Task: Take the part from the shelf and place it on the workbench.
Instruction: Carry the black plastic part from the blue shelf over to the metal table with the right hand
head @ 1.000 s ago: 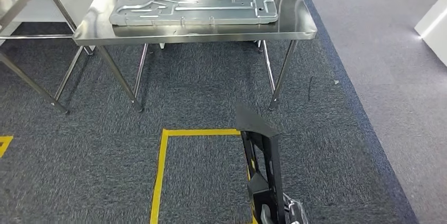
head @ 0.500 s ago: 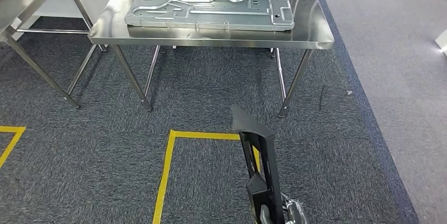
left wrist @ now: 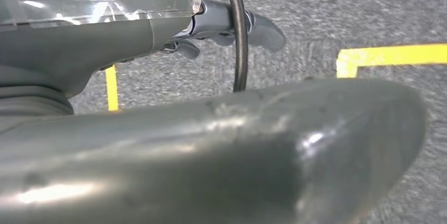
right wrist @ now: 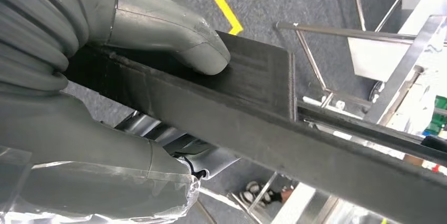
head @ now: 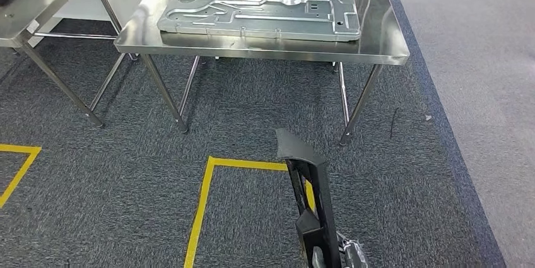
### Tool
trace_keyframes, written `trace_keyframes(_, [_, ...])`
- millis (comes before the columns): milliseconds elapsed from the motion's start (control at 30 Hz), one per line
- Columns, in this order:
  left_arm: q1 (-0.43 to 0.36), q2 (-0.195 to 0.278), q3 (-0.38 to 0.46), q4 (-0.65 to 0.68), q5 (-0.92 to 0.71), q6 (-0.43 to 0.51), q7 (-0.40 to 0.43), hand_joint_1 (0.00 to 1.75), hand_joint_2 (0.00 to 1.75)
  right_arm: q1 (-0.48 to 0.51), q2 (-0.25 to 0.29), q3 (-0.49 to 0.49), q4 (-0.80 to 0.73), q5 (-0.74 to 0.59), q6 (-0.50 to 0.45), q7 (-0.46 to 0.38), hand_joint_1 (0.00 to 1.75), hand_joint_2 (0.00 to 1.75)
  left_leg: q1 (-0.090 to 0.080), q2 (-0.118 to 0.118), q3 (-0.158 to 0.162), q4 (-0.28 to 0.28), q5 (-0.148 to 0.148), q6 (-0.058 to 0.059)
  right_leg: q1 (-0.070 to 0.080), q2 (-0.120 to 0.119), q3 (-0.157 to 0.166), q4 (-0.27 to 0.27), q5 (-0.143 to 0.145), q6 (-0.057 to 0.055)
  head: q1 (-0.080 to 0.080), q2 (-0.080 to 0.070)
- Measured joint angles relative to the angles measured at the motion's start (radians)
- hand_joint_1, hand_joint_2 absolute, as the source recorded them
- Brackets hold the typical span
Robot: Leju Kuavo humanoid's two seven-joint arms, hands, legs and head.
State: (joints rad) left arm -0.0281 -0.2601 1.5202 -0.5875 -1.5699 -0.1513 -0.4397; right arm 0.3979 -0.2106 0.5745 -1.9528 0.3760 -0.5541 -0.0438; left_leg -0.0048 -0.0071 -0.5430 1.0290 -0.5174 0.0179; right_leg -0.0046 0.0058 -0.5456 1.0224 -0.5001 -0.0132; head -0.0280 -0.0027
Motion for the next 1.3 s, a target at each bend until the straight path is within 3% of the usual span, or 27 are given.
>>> trace_keyframes(100, [0.002,-0.001,0.004,0.000,0.000,0.004,-0.001,0.00,0.00,0.003,0.000,-0.005,-0.013,0.084,-0.007,0.025,1.75,1.75,0.006,0.002,0.009,-0.017,0.023,0.013,0.002,0.000,0.002,0.005,-0.009,0.017,0.000,0.000])
trace_keyframes(133, [0.001,0.000,0.006,0.000,0.000,0.006,-0.002,0.00,0.00,0.004,0.001,-0.011,-0.023,0.117,-0.006,0.034,1.75,1.75,0.009,0.003,0.014,-0.025,0.028,0.018,0.002,0.000,-0.007,0.028,-0.025,0.022,0.000,0.000])
trace_keyframes(233, [-0.002,0.007,0.010,0.004,0.001,0.014,-0.004,0.00,0.00,0.004,0.016,-0.051,-0.053,0.204,0.014,0.052,1.75,1.75,0.012,0.006,0.016,-0.032,0.032,0.027,-0.002,-0.001,-0.096,0.200,-0.111,0.032,0.000,0.000])
trace_keyframes(267, [-0.003,0.011,0.013,0.008,0.002,0.017,-0.005,0.00,0.00,0.003,0.024,-0.070,-0.060,0.224,0.025,0.057,1.75,1.75,0.011,0.006,0.017,-0.032,0.030,0.027,-0.005,-0.001,-0.125,0.250,-0.124,0.034,0.000,0.000])
trace_keyframes(300, [-0.003,0.015,0.015,0.012,0.003,0.020,-0.005,0.00,0.00,0.002,0.031,-0.089,-0.066,0.238,0.036,0.062,1.75,1.75,0.011,0.006,0.018,-0.032,0.028,0.027,-0.007,-0.001,-0.138,0.268,-0.118,0.036,0.000,0.000])
trace_keyframes(333, [-0.004,0.018,0.017,0.017,0.004,0.023,-0.006,0.00,0.00,0.001,0.037,-0.107,-0.071,0.246,0.044,0.065,1.75,1.75,0.011,0.006,0.022,-0.032,0.026,0.026,-0.008,-0.002,-0.133,0.249,-0.093,0.037,0.000,0.000])
trace_keyframes(400, [-0.005,0.023,0.019,0.025,0.007,0.028,-0.006,0.00,0.00,-0.002,0.046,-0.134,-0.080,0.251,0.052,0.068,1.75,1.75,0.011,0.004,0.030,-0.032,0.019,0.020,-0.010,-0.004,-0.076,0.122,-0.018,0.034,0.000,0.000])
trace_keyframes(467, [-0.007,0.029,0.021,0.034,0.012,0.034,-0.009,0.00,0.00,-0.006,0.057,-0.155,-0.086,0.254,0.054,0.061,1.75,1.75,0.007,0.004,0.035,-0.029,0.008,0.010,-0.007,-0.006,-0.025,0.015,0.019,0.028,0.000,0.000])
trace_keyframes(633, [-0.020,0.060,0.020,0.078,0.021,0.057,-0.022,0.00,0.00,-0.046,0.111,-0.272,-0.089,0.264,0.098,0.028,1.75,1.75,0.007,0.005,0.034,-0.004,-0.017,-0.018,-0.007,-0.003,-0.006,-0.016,0.013,0.001,0.000,0.000])
trace_keyframes(667, [-0.023,0.067,0.020,0.090,0.021,0.062,-0.024,0.00,0.00,-0.062,0.125,-0.306,-0.088,0.269,0.111,0.024,1.75,1.75,0.009,0.006,0.015,0.039,-0.038,-0.023,-0.009,-0.004,-0.001,-0.018,0.012,-0.005,0.000,0.000])
trace_keyframes(733, [-0.025,0.079,0.020,0.112,0.022,0.069,-0.025,0.00,0.00,-0.095,0.146,-0.359,-0.083,0.281,0.136,0.020,1.75,1.75,0.012,0.006,-0.055,0.168,-0.091,-0.030,-0.009,-0.004,0.006,-0.019,0.005,-0.011,0.000,0.000])
trace_keyframes(767, [-0.026,0.086,0.019,0.122,0.022,0.073,-0.025,0.00,0.00,-0.109,0.155,-0.385,-0.079,0.288,0.147,0.020,1.75,1.75,0.013,0.006,-0.095,0.231,-0.107,-0.032,-0.008,-0.004,0.010,-0.018,0.001,-0.012,0.000,0.000])
trace_keyframes(800, [-0.026,0.091,0.019,0.131,0.023,0.075,-0.025,0.00,0.00,-0.120,0.162,-0.405,-0.075,0.293,0.154,0.021,1.75,1.75,0.013,0.006,-0.123,0.265,-0.105,-0.033,-0.008,-0.004,0.016,-0.018,-0.005,-0.012,0.000,0.000])
trace_keyframes(867, [-0.025,0.101,0.018,0.147,0.023,0.080,-0.024,0.00,0.00,-0.139,0.172,-0.441,-0.066,0.307,0.161,0.022,1.75,1.75,0.014,0.006,-0.130,0.229,-0.044,-0.030,-0.008,-0.003,0.035,-0.018,-0.019,-0.009,0.000,0.000])
trace_keyframes(933, [-0.025,0.111,0.017,0.159,0.027,0.083,-0.020,0.00,0.00,-0.163,0.179,-0.467,-0.057,0.329,0.168,0.025,1.75,1.75,0.011,0.006,-0.087,0.099,0.040,-0.019,-0.007,-0.003,0.055,-0.019,-0.035,-0.002,0.000,0.000])
trace_keyframes(967, [-0.026,0.115,0.016,0.165,0.029,0.084,-0.016,0.00,0.00,-0.179,0.181,-0.477,-0.052,0.341,0.175,0.028,1.75,1.75,0.008,0.006,-0.067,0.049,0.060,-0.013,-0.006,-0.002,0.060,-0.019,-0.041,0.002,0.000,0.000])
trace_keyframes(1000, [-0.027,0.121,0.016,0.170,0.031,0.086,-0.011,0.00,0.00,-0.197,0.183,-0.488,-0.046,0.356,0.182,0.033,1.75,1.75,0.004,0.006,-0.055,0.017,0.067,-0.007,-0.006,-0.001,0.062,-0.021,-0.045,0.008,0.000,0.000])
trace_keyframes(1100, [-0.030,0.136,0.015,0.185,0.034,0.093,0.004,0.00,0.00,-0.255,0.183,-0.513,-0.019,0.408,0.209,0.056,1.75,1.75,0.002,0.006,-0.044,-0.004,0.057,0.010,-0.008,-0.001,0.063,-0.015,-0.041,0.027,0.000,0.000])
trace_keyframes(1167, [-0.032,0.142,0.013,0.195,0.036,0.097,0.008,0.00,0.00,-0.289,0.183,-0.527,0.002,0.431,0.219,0.066,1.75,1.75,0.006,0.005,-0.026,-0.016,0.054,0.023,-0.009,-0.003,0.042,0.034,-0.048,0.033,0.000,0.000])
trace_keyframes(1200, [-0.033,0.144,0.012,0.199,0.036,0.098,0.010,0.00,0.00,-0.302,0.183,-0.532,0.011,0.438,0.222,0.070,1.75,1.75,0.007,0.004,-0.017,-0.021,0.052,0.029,-0.009,-0.004,0.013,0.084,-0.063,0.036,0.000,0.000])
trace_keyframes(1300, [-0.034,0.151,0.011,0.210,0.037,0.100,0.014,0.00,0.00,-0.338,0.183,-0.540,0.045,0.477,0.250,0.083,1.75,1.75,0.005,0.003,0.001,-0.023,0.037,0.035,-0.009,-0.004,-0.113,0.250,-0.121,0.043,0.000,0.000])
